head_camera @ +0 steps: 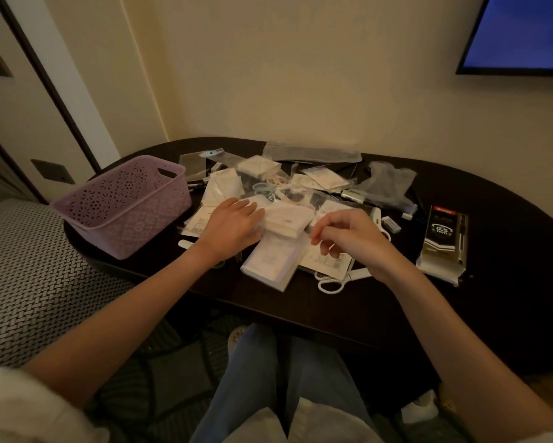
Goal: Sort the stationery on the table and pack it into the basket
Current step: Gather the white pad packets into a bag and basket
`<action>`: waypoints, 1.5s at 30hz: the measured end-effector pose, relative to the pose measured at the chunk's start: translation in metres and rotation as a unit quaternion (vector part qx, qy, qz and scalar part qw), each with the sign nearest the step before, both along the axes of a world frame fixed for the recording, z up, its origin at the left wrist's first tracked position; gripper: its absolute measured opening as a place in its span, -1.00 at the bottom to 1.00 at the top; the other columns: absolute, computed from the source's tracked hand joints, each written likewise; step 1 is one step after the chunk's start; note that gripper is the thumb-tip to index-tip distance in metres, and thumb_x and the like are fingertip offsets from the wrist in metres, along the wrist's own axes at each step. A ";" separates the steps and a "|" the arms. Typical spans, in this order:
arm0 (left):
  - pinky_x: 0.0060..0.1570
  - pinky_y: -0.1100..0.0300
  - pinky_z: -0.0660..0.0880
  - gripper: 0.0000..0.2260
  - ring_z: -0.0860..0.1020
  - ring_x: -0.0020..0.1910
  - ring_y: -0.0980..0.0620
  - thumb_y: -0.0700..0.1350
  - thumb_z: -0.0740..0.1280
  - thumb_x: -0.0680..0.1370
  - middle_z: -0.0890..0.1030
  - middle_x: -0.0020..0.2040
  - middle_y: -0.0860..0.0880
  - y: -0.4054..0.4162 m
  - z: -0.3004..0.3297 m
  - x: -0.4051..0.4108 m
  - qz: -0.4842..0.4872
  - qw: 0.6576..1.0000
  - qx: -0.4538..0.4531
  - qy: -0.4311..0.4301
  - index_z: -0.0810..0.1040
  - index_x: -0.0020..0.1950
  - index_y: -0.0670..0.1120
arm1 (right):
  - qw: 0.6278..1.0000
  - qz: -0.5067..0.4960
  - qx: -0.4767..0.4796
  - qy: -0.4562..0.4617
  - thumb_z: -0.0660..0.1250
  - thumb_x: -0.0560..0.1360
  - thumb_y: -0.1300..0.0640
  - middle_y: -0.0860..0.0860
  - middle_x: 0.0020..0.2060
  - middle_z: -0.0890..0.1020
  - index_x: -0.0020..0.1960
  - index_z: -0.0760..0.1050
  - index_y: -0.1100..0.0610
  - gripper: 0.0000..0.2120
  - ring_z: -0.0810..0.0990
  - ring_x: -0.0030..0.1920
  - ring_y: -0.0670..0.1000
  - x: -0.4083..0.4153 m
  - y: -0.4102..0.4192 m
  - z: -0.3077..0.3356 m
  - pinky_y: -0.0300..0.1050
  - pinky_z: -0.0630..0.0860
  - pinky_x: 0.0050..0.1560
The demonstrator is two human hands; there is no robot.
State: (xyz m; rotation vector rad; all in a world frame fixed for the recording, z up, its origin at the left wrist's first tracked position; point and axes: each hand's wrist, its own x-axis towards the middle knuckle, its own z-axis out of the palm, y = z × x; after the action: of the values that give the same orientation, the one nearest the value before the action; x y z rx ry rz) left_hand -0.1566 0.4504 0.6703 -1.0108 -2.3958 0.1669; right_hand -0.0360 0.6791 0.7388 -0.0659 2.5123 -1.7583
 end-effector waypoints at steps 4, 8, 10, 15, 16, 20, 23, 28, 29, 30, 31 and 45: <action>0.01 0.01 0.54 -0.70 0.65 -0.05 -0.14 0.01 0.43 0.47 0.69 -0.05 -0.14 0.007 0.011 -0.003 0.009 1.000 0.018 -0.023 0.64 0.07 -0.16 | 0.993 0.057 0.082 -0.066 0.19 0.56 0.37 0.10 -0.22 0.66 -0.09 0.61 0.28 -0.78 0.59 -0.33 -0.08 0.006 -0.010 -0.009 -0.29 0.51 -0.32; -0.04 0.05 0.49 -0.75 0.63 -0.16 -0.12 -0.01 0.40 0.49 0.68 -0.12 -0.12 0.008 0.018 -0.008 0.014 0.998 0.045 -0.040 0.64 0.05 -0.14 | 0.972 0.116 0.144 -0.142 0.16 0.59 0.33 0.17 -0.09 0.68 0.04 0.60 0.30 -0.77 0.67 -0.19 0.00 0.011 -0.012 -0.023 -0.25 0.59 -0.21; -0.05 0.07 0.47 -0.76 0.62 -0.17 -0.09 0.02 0.35 0.51 0.68 -0.12 -0.09 0.009 0.020 -0.012 0.020 0.998 0.044 -0.044 0.63 0.04 -0.12 | 0.961 0.125 0.178 -0.168 0.15 0.60 0.31 0.17 0.00 0.67 0.11 0.57 0.29 -0.76 0.68 -0.07 0.05 0.012 -0.014 -0.027 -0.20 0.60 -0.13; -0.08 0.10 0.44 -0.78 0.61 -0.16 -0.08 0.01 0.34 0.50 0.68 -0.13 -0.08 0.011 0.025 -0.015 0.035 0.998 0.037 -0.046 0.64 0.02 -0.10 | 0.963 0.053 0.200 -0.172 0.20 0.62 0.10 0.18 -0.08 0.67 -0.02 0.52 0.26 -0.76 0.68 -0.04 0.10 0.003 -0.033 -0.042 -0.03 0.60 0.05; -0.09 0.11 0.43 -0.78 0.61 -0.16 -0.08 0.00 0.34 0.50 0.68 -0.14 -0.08 0.012 0.025 -0.015 0.037 0.998 0.038 -0.045 0.64 0.01 -0.11 | 0.967 0.023 0.197 -0.162 0.20 0.62 0.07 0.17 -0.16 0.66 -0.14 0.47 0.21 -0.74 0.68 -0.04 0.11 0.001 -0.037 -0.045 -0.05 0.57 0.02; -0.07 0.09 0.47 -0.76 0.61 -0.15 -0.07 0.02 0.35 0.50 0.68 -0.11 -0.07 0.011 0.021 -0.012 0.041 0.997 0.041 -0.047 0.64 0.04 -0.10 | 0.982 -0.086 0.118 -0.121 0.24 0.59 0.03 0.21 -0.03 0.63 -0.21 0.37 0.16 -0.73 0.63 0.03 0.18 -0.011 -0.052 -0.064 0.05 0.54 0.06; -0.09 0.06 0.52 -0.73 0.63 -0.15 -0.09 0.02 0.42 0.45 0.68 -0.12 -0.08 0.009 0.015 -0.009 0.041 0.998 0.036 -0.039 0.64 0.04 -0.11 | 0.981 -0.114 0.089 -0.129 0.31 0.55 -0.01 0.17 0.10 0.55 0.25 0.31 0.32 -0.53 0.62 0.05 0.19 -0.017 -0.059 -0.067 0.16 0.55 0.12; -0.08 0.04 0.52 -0.73 0.64 -0.10 -0.09 0.01 0.41 0.45 0.68 -0.10 -0.07 0.009 0.011 -0.006 0.042 0.998 0.025 -0.030 0.64 0.06 -0.11 | 0.976 -0.136 0.131 -0.105 0.41 0.47 -0.02 0.18 0.15 0.55 0.36 0.17 0.32 -0.32 0.61 0.09 0.21 -0.026 -0.066 -0.072 0.17 0.54 0.12; -0.08 0.04 0.51 -0.73 0.64 -0.10 -0.08 0.01 0.41 0.46 0.68 -0.10 -0.07 0.009 0.011 -0.005 0.042 0.999 0.020 -0.027 0.64 0.06 -0.11 | 0.974 -0.148 0.141 -0.100 0.42 0.46 -0.02 0.18 0.13 0.56 0.35 0.19 0.31 -0.33 0.62 0.08 0.20 -0.028 -0.067 -0.074 0.16 0.55 0.09; -0.08 0.05 0.50 -0.73 0.63 -0.10 -0.08 0.01 0.41 0.46 0.68 -0.10 -0.06 0.009 0.010 -0.005 0.041 0.999 0.016 -0.025 0.64 0.06 -0.11 | 0.971 -0.161 0.147 -0.098 0.44 0.45 -0.02 0.17 0.11 0.58 0.34 0.21 0.30 -0.34 0.62 0.06 0.19 -0.030 -0.066 -0.077 0.15 0.56 0.07; -0.08 0.05 0.49 -0.73 0.63 -0.09 -0.08 0.02 0.40 0.46 0.67 -0.10 -0.06 0.008 0.010 -0.005 0.040 0.999 0.013 -0.025 0.63 0.07 -0.11 | 0.969 -0.173 0.142 -0.102 0.45 0.44 -0.01 0.16 0.09 0.58 0.33 0.22 0.29 -0.34 0.62 0.05 0.19 -0.032 -0.066 -0.079 0.15 0.57 0.05; 0.03 0.04 0.47 -0.61 0.56 0.07 -0.07 0.17 0.32 0.51 0.63 0.06 -0.07 0.016 0.019 -0.002 0.077 0.993 -0.023 -0.091 0.59 0.20 -0.06 | 0.931 -0.264 -0.243 -0.064 0.36 0.38 0.19 0.07 -0.05 0.55 0.01 0.46 0.14 -0.78 0.54 -0.03 0.05 -0.001 0.010 -0.009 -0.06 0.53 -0.08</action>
State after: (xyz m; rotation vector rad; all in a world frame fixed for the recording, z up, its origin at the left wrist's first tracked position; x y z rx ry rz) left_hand -0.1587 0.4664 0.6890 -0.8943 -2.6492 0.1945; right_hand -0.0366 0.6892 0.7301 0.7345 2.0590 -2.4464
